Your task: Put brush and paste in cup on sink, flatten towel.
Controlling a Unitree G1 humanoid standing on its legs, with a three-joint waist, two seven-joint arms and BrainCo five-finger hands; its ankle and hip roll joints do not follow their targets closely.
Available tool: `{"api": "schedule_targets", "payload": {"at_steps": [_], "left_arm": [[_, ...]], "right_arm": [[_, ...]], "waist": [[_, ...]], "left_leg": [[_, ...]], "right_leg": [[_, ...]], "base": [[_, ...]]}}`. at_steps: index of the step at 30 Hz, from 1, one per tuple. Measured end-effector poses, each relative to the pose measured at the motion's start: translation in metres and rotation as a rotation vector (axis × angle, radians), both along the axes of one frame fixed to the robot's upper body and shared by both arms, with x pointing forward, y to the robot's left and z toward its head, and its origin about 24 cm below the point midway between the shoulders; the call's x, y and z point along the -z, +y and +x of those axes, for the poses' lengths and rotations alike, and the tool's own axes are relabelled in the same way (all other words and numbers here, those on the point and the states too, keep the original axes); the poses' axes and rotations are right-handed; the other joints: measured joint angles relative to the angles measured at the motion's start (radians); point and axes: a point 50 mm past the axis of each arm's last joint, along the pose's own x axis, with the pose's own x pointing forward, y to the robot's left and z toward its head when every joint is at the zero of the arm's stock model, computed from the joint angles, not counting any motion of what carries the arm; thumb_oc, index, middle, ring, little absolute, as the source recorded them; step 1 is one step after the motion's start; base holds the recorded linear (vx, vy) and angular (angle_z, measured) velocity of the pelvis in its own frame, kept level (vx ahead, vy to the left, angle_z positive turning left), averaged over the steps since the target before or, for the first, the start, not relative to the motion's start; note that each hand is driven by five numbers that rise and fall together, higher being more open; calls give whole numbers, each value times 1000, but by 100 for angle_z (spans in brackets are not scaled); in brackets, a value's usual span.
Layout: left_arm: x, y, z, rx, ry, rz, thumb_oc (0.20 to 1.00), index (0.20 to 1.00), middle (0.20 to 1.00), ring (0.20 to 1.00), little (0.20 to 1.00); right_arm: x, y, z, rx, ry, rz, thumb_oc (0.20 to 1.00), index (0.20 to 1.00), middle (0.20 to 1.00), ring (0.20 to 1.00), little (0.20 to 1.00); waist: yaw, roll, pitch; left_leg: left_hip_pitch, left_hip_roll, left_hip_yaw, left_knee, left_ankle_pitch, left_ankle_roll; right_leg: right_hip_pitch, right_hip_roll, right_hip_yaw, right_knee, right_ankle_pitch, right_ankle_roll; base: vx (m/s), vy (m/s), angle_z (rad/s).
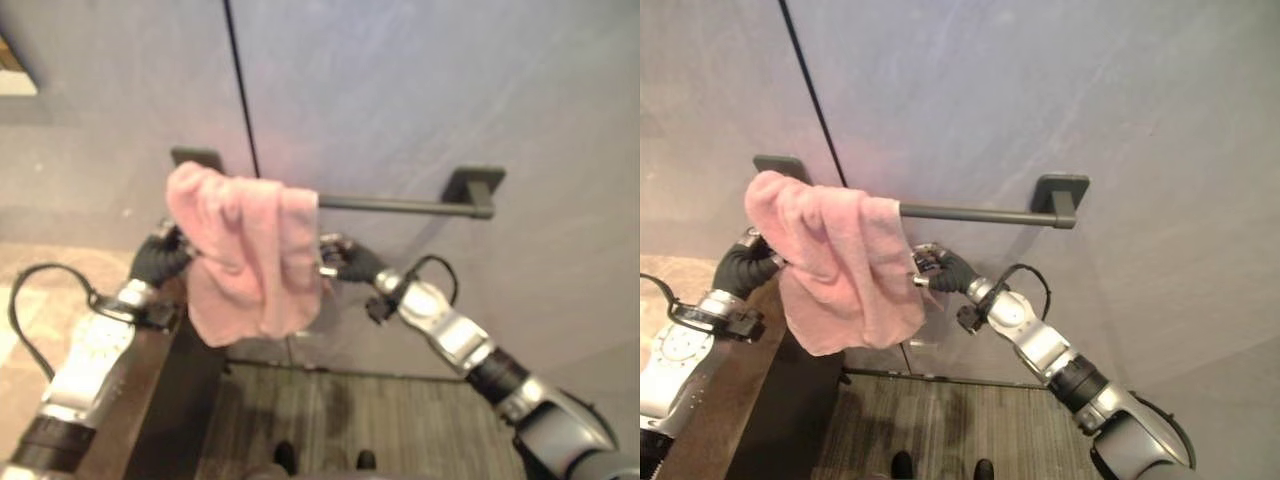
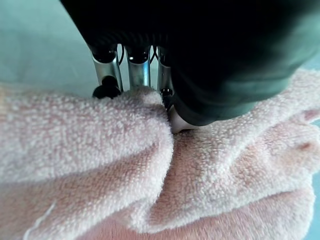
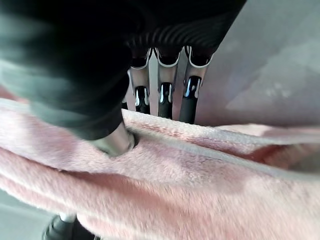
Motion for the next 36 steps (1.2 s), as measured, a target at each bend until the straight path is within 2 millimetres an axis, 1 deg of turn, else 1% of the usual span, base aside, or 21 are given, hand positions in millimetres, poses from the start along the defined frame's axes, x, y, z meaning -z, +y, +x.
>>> {"api": "schedule_targets", "payload": {"at_steps": [3, 6, 7, 8, 9, 10, 11, 12, 13, 16, 17, 18, 20, 21, 23, 26, 28, 31, 33, 36], "left_arm": [[5, 0, -3, -6, 13, -10, 200, 200, 200, 200, 200], [11, -3, -7, -30, 10, -83, 200, 200, 200, 200, 200], [25, -10, -9, -40, 37, -168, 200, 200, 200, 200, 200], [30, -13, -9, -24, 68, -151, 200, 200, 200, 200, 200], [30, -14, -9, -9, 76, -115, 200, 200, 200, 200, 200], [27, -11, -9, -6, 69, -89, 200, 200, 200, 200, 200], [26, -10, -9, -19, 57, -117, 200, 200, 200, 200, 200], [26, -9, -11, -35, 50, -142, 200, 200, 200, 200, 200], [28, -10, -12, -45, 50, -175, 200, 200, 200, 200, 200], [20, -14, -20, -10, 24, -156, 200, 200, 200, 200, 200], [21, -17, -21, -14, 10, -218, 200, 200, 200, 200, 200], [24, -17, -20, -20, 20, -233, 200, 200, 200, 200, 200], [23, -19, -20, 1, 29, -145, 200, 200, 200, 200, 200], [22, -19, -21, -4, 21, -158, 200, 200, 200, 200, 200], [25, -19, -21, -23, 16, -246, 200, 200, 200, 200, 200], [20, -19, -23, -7, 4, -203, 200, 200, 200, 200, 200], [22, -22, -23, -5, 9, -231, 200, 200, 200, 200, 200], [21, -23, -23, 13, 17, -192, 200, 200, 200, 200, 200], [24, -24, -23, 3, 19, -223, 200, 200, 200, 200, 200], [24, -24, -27, 11, 20, -216, 200, 200, 200, 200, 200]], "right_arm": [[-1, -6, 0, 28, -12, 15, 200, 200, 200, 200, 200], [3, -15, -4, 77, -26, 33, 200, 200, 200, 200, 200], [11, -22, -6, 132, -13, 73, 200, 200, 200, 200, 200], [14, -21, -6, 139, -18, 42, 200, 200, 200, 200, 200], [11, -19, -7, 120, -48, -2, 200, 200, 200, 200, 200], [3, -17, -9, 93, -105, -36, 200, 200, 200, 200, 200], [2, -19, -9, 112, -109, -10, 200, 200, 200, 200, 200], [2, -22, -8, 131, -107, 6, 200, 200, 200, 200, 200], [5, -30, -9, 176, -88, 34, 200, 200, 200, 200, 200], [8, -40, -12, 207, -78, 33, 200, 200, 200, 200, 200], [9, -45, -16, 229, -78, 63, 200, 200, 200, 200, 200], [10, -45, -17, 232, -73, 69, 200, 200, 200, 200, 200], [8, -44, -18, 217, -84, 67, 200, 200, 200, 200, 200], [6, -45, -19, 222, -89, 75, 200, 200, 200, 200, 200], [5, -48, -20, 241, -101, 90, 200, 200, 200, 200, 200], [-1, -48, -25, 230, -127, 106, 200, 200, 200, 200, 200], [-1, -50, -25, 239, -130, 108, 200, 200, 200, 200, 200], [-3, -52, -27, 243, -142, 117, 200, 200, 200, 200, 200], [-1, -54, -28, 255, -136, 117, 200, 200, 200, 200, 200], [1, -57, -30, 262, -136, 125, 200, 200, 200, 200, 200]], "waist": [[-2, 1, 2], [-3, 3, 4], [-2, 7, 5], [-1, 7, 6], [0, 8, 6], [-6, 9, 6], [-9, 10, 5], [-10, 11, 5], [-13, 11, 5], [-13, 12, 6], [-14, 14, 5], [-14, 14, 5], [-15, 14, 5], [-19, 15, 4], [-20, 17, 3], [-22, 18, 2], [-22, 20, 1], [-22, 19, 0], [-23, 19, 0], [-26, 20, -2]], "left_leg": [[3, 0, 2, 0, -1, 0], [5, 0, 2, 0, -1, 0], [7, -1, 2, 0, -1, 0], [5, 0, 4, 0, -1, 0], [3, 1, 6, 0, 0, 1], [9, 1, 11, 0, -1, 0], [13, 2, 12, 0, -1, 0], [15, 1, 12, 0, -2, 0], [12, 2, 14, 0, -1, 1], [8, 0, 17, 0, -2, 1], [11, 0, 16, 0, -2, 2], [11, 1, 17, 0, -2, 2], [6, 3, 17, 0, -2, 2], [7, 3, 17, 0, -2, 2], [7, 2, 18, 0, -2, 2], [7, 3, 18, 0, -3, 2], [7, 1, 17, 0, -3, 2], [7, 2, 17, 0, -3, 2], [7, 2, 17, 0, -3, 2], [6, 1, 14, -1, -3, 2]], "right_leg": [[0, 0, 3, 0, 0, 0], [-1, 0, 4, 0, 0, 0], [0, -1, 3, 0, 0, -1], [1, -1, 6, 0, 0, -1], [-1, 0, 9, 0, 1, -2], [0, 2, 13, 1, 1, -2], [1, 2, 14, 0, 1, -2], [2, 2, 15, 0, 1, -2], [0, 2, 17, 0, 1, -2], [-2, 1, 19, 1, 1, -2], [-1, 1, 18, 0, 1, -2], [-3, 1, 19, 0, 1, -2], [-3, 3, 20, 0, 2, -3], [-3, 3, 20, 0, 2, -3], [-3, 2, 21, 0, 2, -3], [-3, 3, 21, 0, 2, -3], [-2, 2, 20, 0, 2, -3], [-2, 3, 19, 0, 2, -3], [-1, 2, 19, 0, 2, -3], [-1, 2, 17, 0, 2, -3]], "base": [[0, 0, 0], [0, 0, 0], [0, 0, 0], [20, -7, -5], [13, 4, -12], [15, 6, -9], [7, 5, -6], [0, 0, 0], [0, 0, 0], [10, 6, -2], [0, 0, 0], [0, 0, 0], [10, -2, -2], [0, 0, 0], [0, 0, 0], [12, -1, 0], [0, 0, 0], [0, 0, 0], [0, 0, 0], [0, 0, 0]]}}
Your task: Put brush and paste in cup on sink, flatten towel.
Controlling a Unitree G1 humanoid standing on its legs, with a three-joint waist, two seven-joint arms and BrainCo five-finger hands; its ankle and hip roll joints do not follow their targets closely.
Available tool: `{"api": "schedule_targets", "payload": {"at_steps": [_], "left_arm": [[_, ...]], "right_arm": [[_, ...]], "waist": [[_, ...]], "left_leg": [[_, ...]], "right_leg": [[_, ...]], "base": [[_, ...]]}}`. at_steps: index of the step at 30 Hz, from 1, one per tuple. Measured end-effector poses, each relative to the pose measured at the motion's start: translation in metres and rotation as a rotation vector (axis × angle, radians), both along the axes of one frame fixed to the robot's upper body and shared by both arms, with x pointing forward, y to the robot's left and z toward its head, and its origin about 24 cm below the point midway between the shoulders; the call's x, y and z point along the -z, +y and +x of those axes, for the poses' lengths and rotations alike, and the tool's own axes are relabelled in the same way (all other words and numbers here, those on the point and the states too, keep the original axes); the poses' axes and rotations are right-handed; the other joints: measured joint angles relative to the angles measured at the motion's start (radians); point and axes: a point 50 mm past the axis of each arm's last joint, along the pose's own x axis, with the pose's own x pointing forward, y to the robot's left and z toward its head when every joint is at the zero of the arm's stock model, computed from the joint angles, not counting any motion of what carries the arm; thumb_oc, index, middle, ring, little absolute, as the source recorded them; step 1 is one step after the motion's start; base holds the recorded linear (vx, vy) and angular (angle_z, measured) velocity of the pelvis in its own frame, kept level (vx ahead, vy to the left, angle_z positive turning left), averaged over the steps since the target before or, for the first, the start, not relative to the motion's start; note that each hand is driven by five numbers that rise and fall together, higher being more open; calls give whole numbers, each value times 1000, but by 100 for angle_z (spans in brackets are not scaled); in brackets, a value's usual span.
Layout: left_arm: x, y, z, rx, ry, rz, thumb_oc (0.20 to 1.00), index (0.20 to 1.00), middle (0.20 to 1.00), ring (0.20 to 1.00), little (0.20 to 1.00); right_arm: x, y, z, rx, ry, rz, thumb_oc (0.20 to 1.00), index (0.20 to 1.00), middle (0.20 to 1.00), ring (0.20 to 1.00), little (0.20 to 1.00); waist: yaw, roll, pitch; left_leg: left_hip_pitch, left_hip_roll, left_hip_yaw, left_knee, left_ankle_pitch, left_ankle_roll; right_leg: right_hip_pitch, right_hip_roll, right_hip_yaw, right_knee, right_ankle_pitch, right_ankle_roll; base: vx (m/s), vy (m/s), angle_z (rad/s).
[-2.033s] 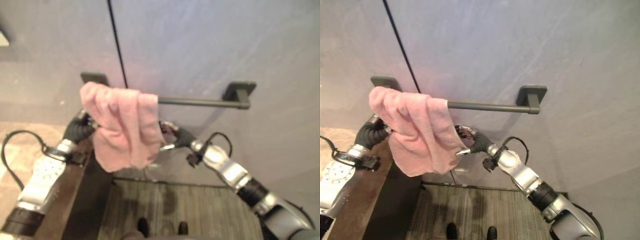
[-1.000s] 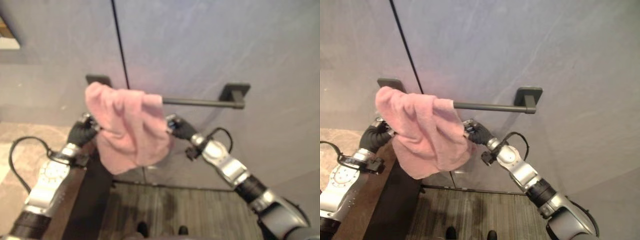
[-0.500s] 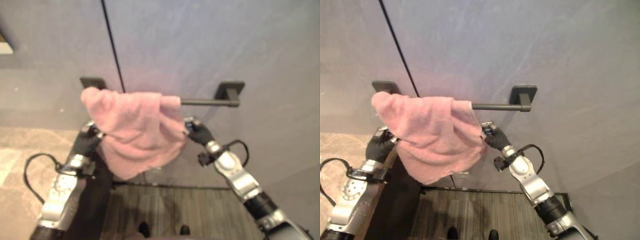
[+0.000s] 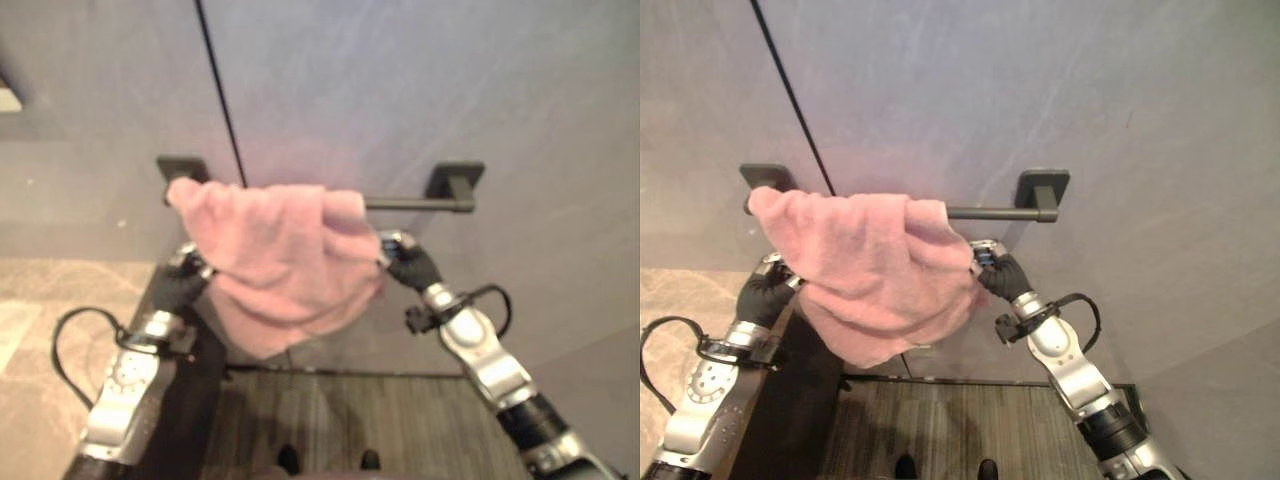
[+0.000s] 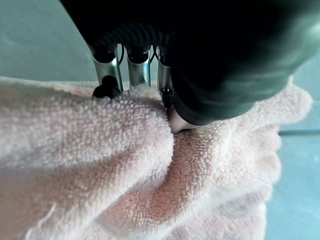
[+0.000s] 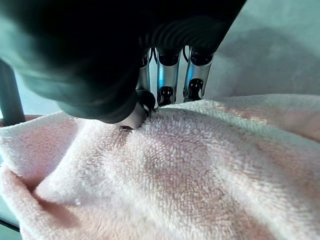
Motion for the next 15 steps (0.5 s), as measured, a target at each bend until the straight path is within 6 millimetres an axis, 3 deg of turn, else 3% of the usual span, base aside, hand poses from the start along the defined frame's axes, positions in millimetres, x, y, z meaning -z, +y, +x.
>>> {"api": "schedule_targets", "payload": {"at_steps": [2, 3, 4, 5, 9, 10, 11, 15], "left_arm": [[7, -3, 0, 1, 25, -23, 200, 200, 200, 200, 200], [9, -3, -1, 1, 35, -11, 344, 344, 344, 344, 344], [10, -2, -3, 1, 43, -3, 388, 388, 388, 388, 388], [12, -1, -4, -3, 51, -7, 498, 498, 498, 498, 498], [24, 4, -8, -22, 108, -37, 627, 627, 627, 627, 627], [34, 10, -8, -49, 146, -65, 959, 959, 959, 959, 959], [36, 12, -9, -61, 155, -85, 1000, 1000, 1000, 1000, 1000], [39, 17, -8, -94, 164, -166, 1000, 1000, 1000, 1000, 1000]], "right_arm": [[3, -4, -1, 30, 6, 12, 200, 200, 200, 200, 200], [4, -4, -1, 33, 8, 15, 200, 200, 200, 200, 200], [4, -4, -1, 34, 9, 16, 200, 200, 200, 200, 200], [5, -5, -2, 36, 12, 15, 200, 200, 200, 200, 200], [6, -5, -2, 35, 16, 16, 200, 200, 200, 200, 200], [5, -6, -2, 38, 14, 16, 200, 200, 200, 200, 200], [5, -6, -2, 39, 11, 16, 200, 200, 200, 200, 200], [0, -5, 1, 34, -4, 15, 200, 200, 200, 200, 200]], "waist": [[1, 1, -1], [2, 1, -1], [-1, 1, -1], [-3, 3, -1], [-3, 7, -3], [-5, 13, -7], [-2, 15, -9], [-1, 24, -15]], "left_leg": [[-1, 0, -3, 0, 0, 0], [-1, 0, -3, 0, 0, 0], [-1, 0, -2, 0, 0, 0], [-1, -1, -3, 0, 0, 0], [-1, 0, -4, 0, 0, 0], [-1, 0, -4, 0, 0, 0], [-1, 0, -5, 0, 0, 0], [-1, 0, -6, 0, 1, 0]], "right_leg": [[1, -1, -3, 0, 0, 0], [1, -1, -3, 0, 0, 0], [0, 0, -2, 0, 0, 0], [1, -1, -3, 0, 0, 0], [1, -1, -4, 0, 0, 0], [1, -1, -4, 0, 0, 0], [1, -1, -5, 0, 0, 0], [2, -1, -6, 0, 0, 0]], "base": [[15, 0, 3], [0, 0, 0], [0, 0, 0], [0, 0, 0], [0, 0, 0], [0, 0, 0], [0, 0, 0], [0, 0, 0]]}}
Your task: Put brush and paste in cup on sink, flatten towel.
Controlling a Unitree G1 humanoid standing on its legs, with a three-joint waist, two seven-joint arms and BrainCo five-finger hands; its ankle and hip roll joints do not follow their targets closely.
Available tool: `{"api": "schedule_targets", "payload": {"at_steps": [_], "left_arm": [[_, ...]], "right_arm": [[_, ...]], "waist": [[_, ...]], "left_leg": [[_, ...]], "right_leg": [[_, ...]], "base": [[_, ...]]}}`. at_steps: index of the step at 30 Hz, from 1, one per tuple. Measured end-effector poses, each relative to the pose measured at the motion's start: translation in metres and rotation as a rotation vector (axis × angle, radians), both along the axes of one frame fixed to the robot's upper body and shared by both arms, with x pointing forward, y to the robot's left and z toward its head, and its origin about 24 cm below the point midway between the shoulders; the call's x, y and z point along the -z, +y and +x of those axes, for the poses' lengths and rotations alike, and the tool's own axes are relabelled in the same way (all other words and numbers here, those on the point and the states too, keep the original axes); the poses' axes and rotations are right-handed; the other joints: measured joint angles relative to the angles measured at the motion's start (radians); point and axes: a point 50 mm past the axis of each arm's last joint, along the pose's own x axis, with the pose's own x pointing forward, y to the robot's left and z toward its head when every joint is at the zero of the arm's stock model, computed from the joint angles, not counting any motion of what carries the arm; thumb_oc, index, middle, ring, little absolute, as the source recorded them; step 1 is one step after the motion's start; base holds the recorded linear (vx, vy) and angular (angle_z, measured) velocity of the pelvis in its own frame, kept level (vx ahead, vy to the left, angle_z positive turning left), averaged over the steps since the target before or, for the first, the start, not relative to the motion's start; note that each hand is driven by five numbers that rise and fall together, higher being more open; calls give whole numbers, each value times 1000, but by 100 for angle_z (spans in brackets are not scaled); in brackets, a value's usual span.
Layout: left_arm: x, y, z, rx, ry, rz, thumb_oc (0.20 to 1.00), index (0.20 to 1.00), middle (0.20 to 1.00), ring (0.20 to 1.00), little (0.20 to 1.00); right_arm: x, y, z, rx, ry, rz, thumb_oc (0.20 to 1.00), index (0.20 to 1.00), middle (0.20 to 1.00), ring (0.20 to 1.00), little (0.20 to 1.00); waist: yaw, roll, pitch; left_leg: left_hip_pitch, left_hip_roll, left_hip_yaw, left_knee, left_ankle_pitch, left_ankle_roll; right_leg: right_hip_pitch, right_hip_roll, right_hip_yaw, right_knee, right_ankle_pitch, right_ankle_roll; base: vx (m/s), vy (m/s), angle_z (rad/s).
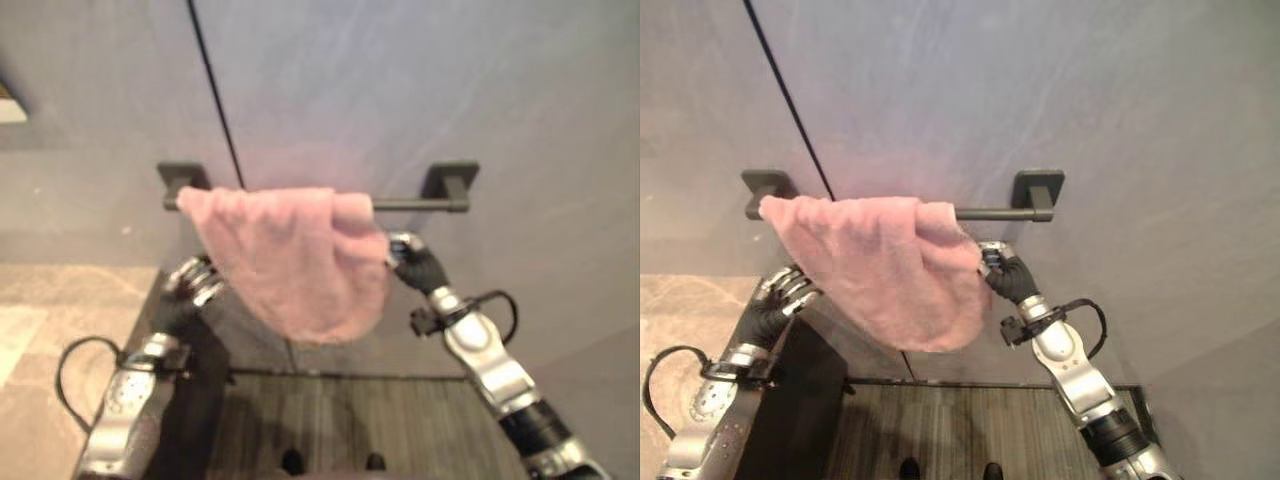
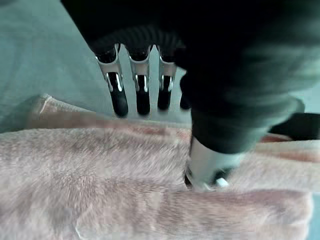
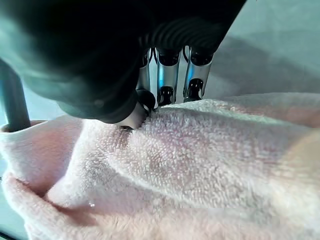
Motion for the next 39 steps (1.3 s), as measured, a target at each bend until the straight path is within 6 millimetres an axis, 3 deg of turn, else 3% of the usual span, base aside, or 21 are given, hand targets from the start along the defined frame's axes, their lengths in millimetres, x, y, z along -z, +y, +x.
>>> {"api": "schedule_targets", "payload": {"at_steps": [11, 13, 14, 15, 17, 18, 20, 21, 23, 25, 28, 29, 37, 39], "left_arm": [[-13, 0, 12, 10, -49, -72, 1000, 1000, 1000, 1000, 1000], [-14, 1, 12, 16, -51, -65, 846, 846, 846, 846, 846], [-15, 2, 12, 17, -51, -62, 680, 680, 680, 680, 680], [-16, 2, 13, 20, -54, -70, 614, 614, 614, 614, 614], [-21, 1, 15, 36, -72, -68, 580, 580, 580, 580, 580], [-25, 0, 16, 51, -88, -61, 501, 501, 501, 501, 501], [-32, -3, 17, 68, -114, -62, 470, 470, 470, 470, 470], [-36, -5, 17, 79, -133, -59, 385, 385, 385, 385, 385], [-41, -6, 17, 90, -148, -53, 357, 357, 357, 357, 357], [-46, -7, 17, 100, -166, -47, 388, 388, 388, 388, 388], [-57, -4, 15, 92, -219, -39, 278, 278, 278, 278, 278], [-59, -3, 15, 87, -227, -37, 200, 200, 200, 200, 200], [-62, 5, 13, 61, -237, -16, 203, 203, 203, 203, 203], [-58, 9, 9, 49, -216, -12, 335, 335, 335, 335, 335]], "right_arm": [[-1, 8, 1, -52, 4, -12, 200, 200, 200, 200, 200], [-2, 9, 1, -56, 2, -14, 200, 200, 200, 200, 200], [-3, 9, 1, -58, -1, -13, 200, 200, 200, 200, 200], [-3, 9, 1, -58, -1, -12, 200, 200, 200, 200, 200], [-3, 9, 1, -62, 6, 3, 200, 200, 200, 200, 200], [-3, 9, 1, -64, 7, 1, 200, 200, 200, 200, 200], [-3, 8, 2, -66, 7, -4, 200, 200, 200, 200, 200], [-3, 8, 2, -67, 7, -8, 200, 200, 200, 200, 200], [-3, 8, 1, -71, 8, -11, 200, 200, 200, 200, 200], [-3, 7, 1, -72, 9, -19, 200, 200, 200, 200, 200], [-3, 6, 1, -74, 10, -23, 200, 200, 200, 200, 200], [-3, 6, 1, -74, 9, -23, 200, 200, 200, 200, 200], [-2, 7, 1, -89, 15, -31, 200, 200, 200, 200, 200], [-2, 6, 1, -89, 15, -32, 200, 200, 200, 200, 200]], "waist": [[-7, 11, -7], [-7, 11, -7], [-8, 11, -7], [-8, 11, -7], [-9, 11, -7], [-11, 11, -7], [-12, 11, -7], [-13, 11, -7], [-15, 11, -7], [-18, 12, -7], [-21, 13, -8], [-21, 14, -9], [-20, 17, -8], [-20, 25, -8]], "left_leg": [[-2, 0, -1, 0, 0, 0], [-2, 0, -1, 0, 0, 0], [-3, 0, -1, -1, 0, 0], [-3, 0, -1, -1, 0, 0], [-4, 0, 0, -2, 0, 0], [-4, 0, 0, -2, 0, 0], [-4, 0, 1, -2, 0, 0], [-4, 0, 2, -2, -1, 0], [-5, 0, 4, -2, -1, 0], [-9, 0, 5, -1, -1, 0], [-13, 0, 6, 0, 0, 0], [-13, 0, 6, 0, 0, 0], [-14, 0, 4, 0, 0, 0], [-14, 0, 4, 0, 0, 0]], "right_leg": [[-1, 0, -1, 0, 0, 0], [-3, 0, -1, 0, 0, 0], [-3, 0, -1, 0, 0, 0], [-3, 0, 0, 0, 0, 0], [-4, 0, 0, 0, -1, -1], [-4, 0, 0, 0, -1, -1], [-5, 0, 1, 0, -1, -1], [-5, 0, 2, 0, -1, -1], [-7, 0, 4, 0, -1, -1], [-13, 0, 5, 0, -1, -1], [-17, 0, 5, 0, -1, -1], [-17, 0, 5, 0, -1, -1], [-16, 0, 4, 0, -1, -1], [-16, 0, 4, 0, -1, -1]], "base": [[0, 0, 0], [0, 0, 0], [0, 0, 0], [0, 0, 0], [0, 0, 0], [0, 0, 0], [0, 0, 0], [0, 0, 0], [7, -2, -2], [0, 0, 0], [0, 0, 0], [0, 0, 0], [0, 0, 0], [0, 0, 0]]}}
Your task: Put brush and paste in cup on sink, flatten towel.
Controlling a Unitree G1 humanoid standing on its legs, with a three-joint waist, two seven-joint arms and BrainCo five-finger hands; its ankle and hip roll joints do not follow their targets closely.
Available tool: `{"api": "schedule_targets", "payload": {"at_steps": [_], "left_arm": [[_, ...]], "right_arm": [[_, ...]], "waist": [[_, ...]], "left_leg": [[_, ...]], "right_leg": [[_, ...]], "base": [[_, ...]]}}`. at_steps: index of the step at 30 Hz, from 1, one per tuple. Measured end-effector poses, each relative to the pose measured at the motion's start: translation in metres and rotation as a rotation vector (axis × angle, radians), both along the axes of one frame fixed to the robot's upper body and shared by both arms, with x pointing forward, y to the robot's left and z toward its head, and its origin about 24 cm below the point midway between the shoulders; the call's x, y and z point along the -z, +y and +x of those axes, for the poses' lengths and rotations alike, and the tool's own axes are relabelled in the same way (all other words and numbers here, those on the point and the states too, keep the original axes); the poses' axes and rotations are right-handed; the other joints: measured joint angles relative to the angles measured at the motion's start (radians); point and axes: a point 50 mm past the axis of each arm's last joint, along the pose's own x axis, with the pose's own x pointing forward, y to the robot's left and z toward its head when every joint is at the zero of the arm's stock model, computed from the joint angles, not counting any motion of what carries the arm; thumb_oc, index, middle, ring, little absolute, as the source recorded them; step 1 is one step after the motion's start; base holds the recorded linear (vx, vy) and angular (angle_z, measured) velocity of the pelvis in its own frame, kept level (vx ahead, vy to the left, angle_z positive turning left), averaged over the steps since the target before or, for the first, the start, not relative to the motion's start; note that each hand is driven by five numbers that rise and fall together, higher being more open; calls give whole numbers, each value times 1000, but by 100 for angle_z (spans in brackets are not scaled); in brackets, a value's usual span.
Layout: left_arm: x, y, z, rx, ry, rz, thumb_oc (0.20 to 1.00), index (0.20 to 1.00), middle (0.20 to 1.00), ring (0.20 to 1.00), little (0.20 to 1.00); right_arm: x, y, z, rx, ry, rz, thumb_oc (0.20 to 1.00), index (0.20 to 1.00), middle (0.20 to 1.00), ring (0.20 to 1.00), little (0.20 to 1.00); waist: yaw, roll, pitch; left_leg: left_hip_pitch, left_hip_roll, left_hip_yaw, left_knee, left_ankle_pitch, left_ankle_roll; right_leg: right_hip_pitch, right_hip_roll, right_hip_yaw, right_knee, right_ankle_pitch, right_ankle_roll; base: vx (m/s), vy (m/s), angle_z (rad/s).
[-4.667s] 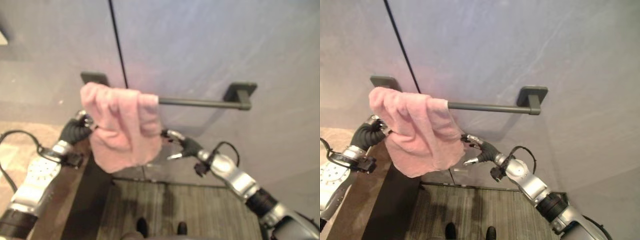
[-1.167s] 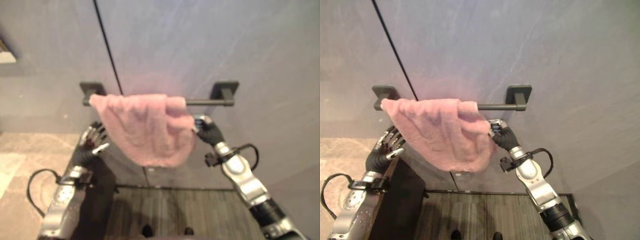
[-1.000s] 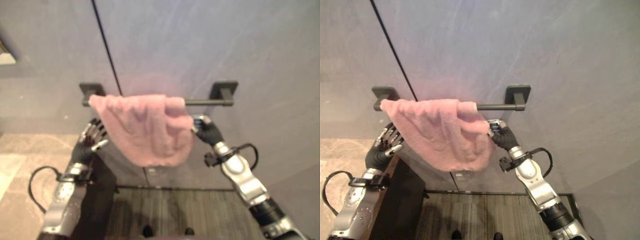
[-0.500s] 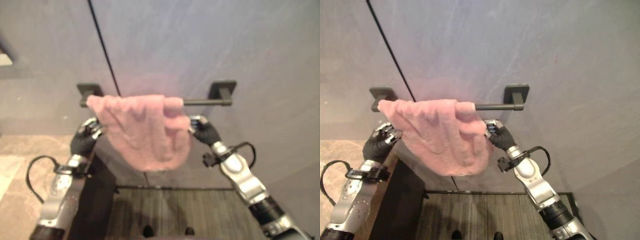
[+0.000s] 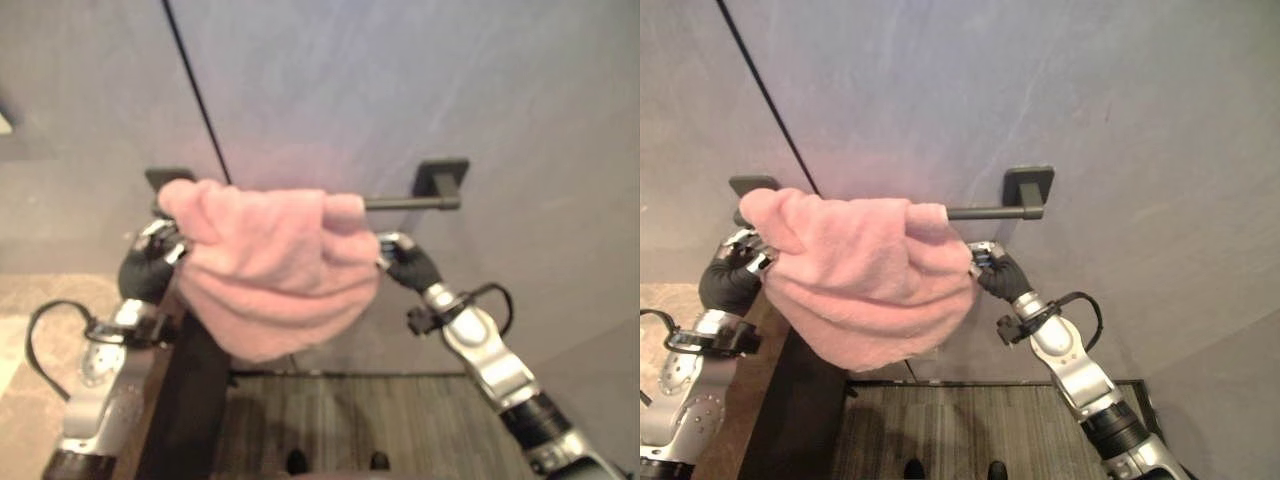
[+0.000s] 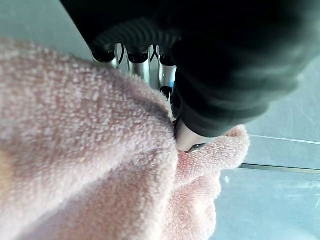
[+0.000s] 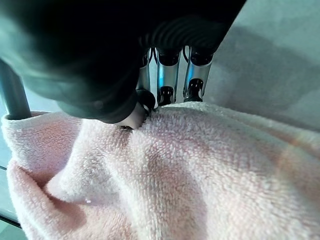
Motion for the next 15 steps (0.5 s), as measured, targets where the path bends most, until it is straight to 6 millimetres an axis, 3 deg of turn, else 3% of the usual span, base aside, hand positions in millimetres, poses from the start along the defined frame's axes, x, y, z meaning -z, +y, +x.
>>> {"api": "schedule_targets", "payload": {"at_steps": [2, 4, 5, 7, 10, 13, 15], "left_arm": [[5, 2, -3, -8, 22, 1, 511, 511, 511, 511, 511], [10, 5, -8, 0, 58, 20, 856, 856, 856, 856, 856], [10, 8, -10, 8, 71, 48, 931, 931, 931, 931, 931], [9, 9, -10, 9, 71, 59, 918, 918, 918, 918, 918], [9, 9, -10, 18, 70, 63, 824, 824, 824, 824, 824], [12, 11, -9, 9, 83, 44, 677, 677, 677, 677, 677], [13, 12, -6, 4, 81, 33, 649, 649, 649, 649, 649]], "right_arm": [[0, -1, 0, 2, -1, -1, 200, 200, 200, 200, 200], [0, -2, 0, 2, 0, -6, 200, 200, 200, 200, 200], [0, -2, 0, 2, 0, -8, 200, 200, 200, 200, 200], [0, -2, 0, 1, 0, -9, 200, 200, 200, 200, 200], [0, -2, 0, 0, 0, -9, 200, 200, 200, 200, 200], [0, -2, 0, 1, 0, -9, 200, 200, 200, 200, 200], [0, -2, 0, 1, 0, -9, 200, 200, 200, 200, 200]], "waist": [[-1, 6, 0], [2, 16, 1], [1, 21, 0], [3, 26, 0], [2, 29, -1], [0, 31, -3], [0, 32, -3]], "left_leg": [[0, 0, 0, 0, 0, 0], [0, 0, -1, 0, 0, 0], [0, 1, -1, 0, 0, 0], [1, 0, -1, 0, 0, 0], [2, 1, -1, 0, 0, 0], [2, 0, -1, 0, 0, 0], [2, 0, -2, 0, 0, 0]], "right_leg": [[0, 0, 0, 0, 0, 0], [1, 0, -1, 0, 0, 0], [1, 1, -1, 0, 0, 0], [1, 1, -1, 0, 0, 0], [2, 0, -1, 0, 0, 0], [2, 0, -1, 0, 0, 0], [2, 0, -2, 0, 0, 0]], "base": [[0, 0, 0], [0, 0, 0], [0, 0, 0], [0, 0, 0], [0, 0, 0], [0, 0, 0], [0, 0, 0]]}}
